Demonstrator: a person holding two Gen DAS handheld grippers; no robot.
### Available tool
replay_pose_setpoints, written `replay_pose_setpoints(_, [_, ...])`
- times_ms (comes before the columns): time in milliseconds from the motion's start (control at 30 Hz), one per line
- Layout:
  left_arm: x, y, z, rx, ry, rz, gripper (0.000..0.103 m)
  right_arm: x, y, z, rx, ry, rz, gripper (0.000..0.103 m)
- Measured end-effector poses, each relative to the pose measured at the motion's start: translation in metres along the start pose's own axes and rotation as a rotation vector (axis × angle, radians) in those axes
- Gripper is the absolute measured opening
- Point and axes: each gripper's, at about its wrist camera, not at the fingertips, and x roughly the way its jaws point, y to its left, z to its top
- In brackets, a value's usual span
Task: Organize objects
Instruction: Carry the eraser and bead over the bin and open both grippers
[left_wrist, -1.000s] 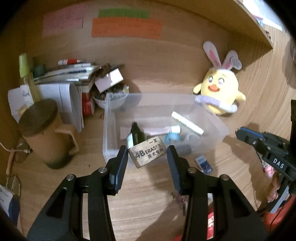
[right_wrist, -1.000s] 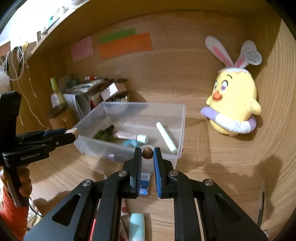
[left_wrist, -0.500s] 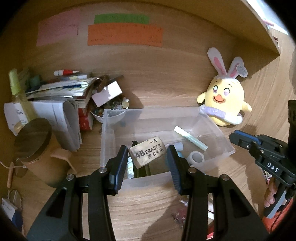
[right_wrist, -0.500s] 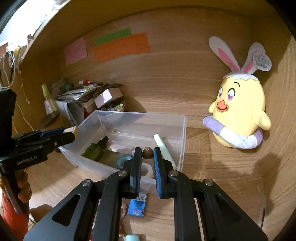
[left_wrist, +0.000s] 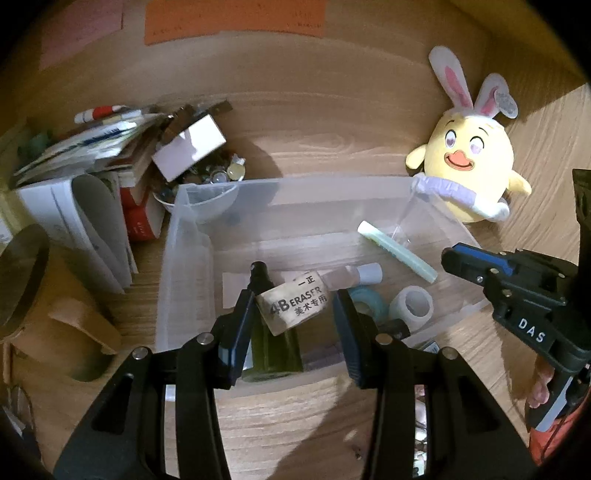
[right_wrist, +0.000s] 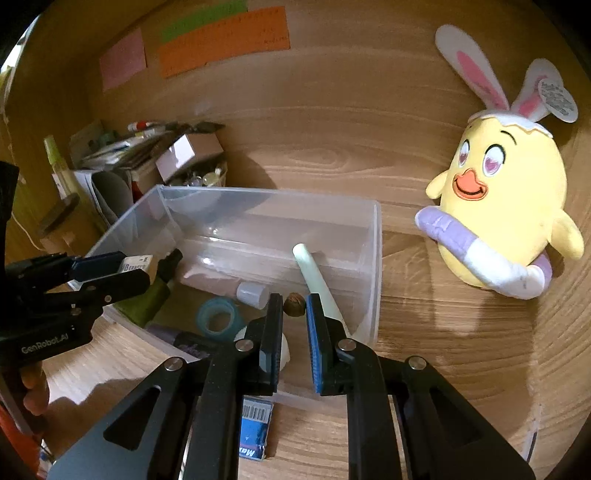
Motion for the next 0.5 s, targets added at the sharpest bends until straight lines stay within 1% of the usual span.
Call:
replay_pose_setpoints(200, [0.010, -0.001, 0.000, 0.001, 0.022, -0.016, 0.043, 0.009, 0.007, 0.001, -0.039, 0.016, -0.023, 0.012])
replay_pose_setpoints(300, [0.011, -0.001, 0.000, 0.002, 0.023, -0.019, 0.043, 0.009, 0.012, 0.000, -0.065, 0.007, -0.047, 0.012])
replay_pose_setpoints(400, [0.011, -0.001, 0.001, 0.002, 0.025, -0.025, 0.043, 0.009, 0.014, 0.001, -0.079, 0.007, -0.051, 0.012])
replay_pose_setpoints(433, [0.010, -0.002, 0.001, 0.003, 0.024, -0.023, 0.043, 0.008, 0.014, 0.001, -0.082, 0.008, -0.053, 0.014])
replay_pose_setpoints(467, [0.009, -0.002, 0.001, 0.005, 0.024, -0.022, 0.043, 0.007, 0.014, 0.001, -0.083, 0.008, -0.055, 0.020])
replay_pose_setpoints(500, [0.008, -0.003, 0.001, 0.009, 0.021, -0.020, 0.044, 0.006, 0.014, 0.002, -0.081, 0.007, -0.056, 0.023])
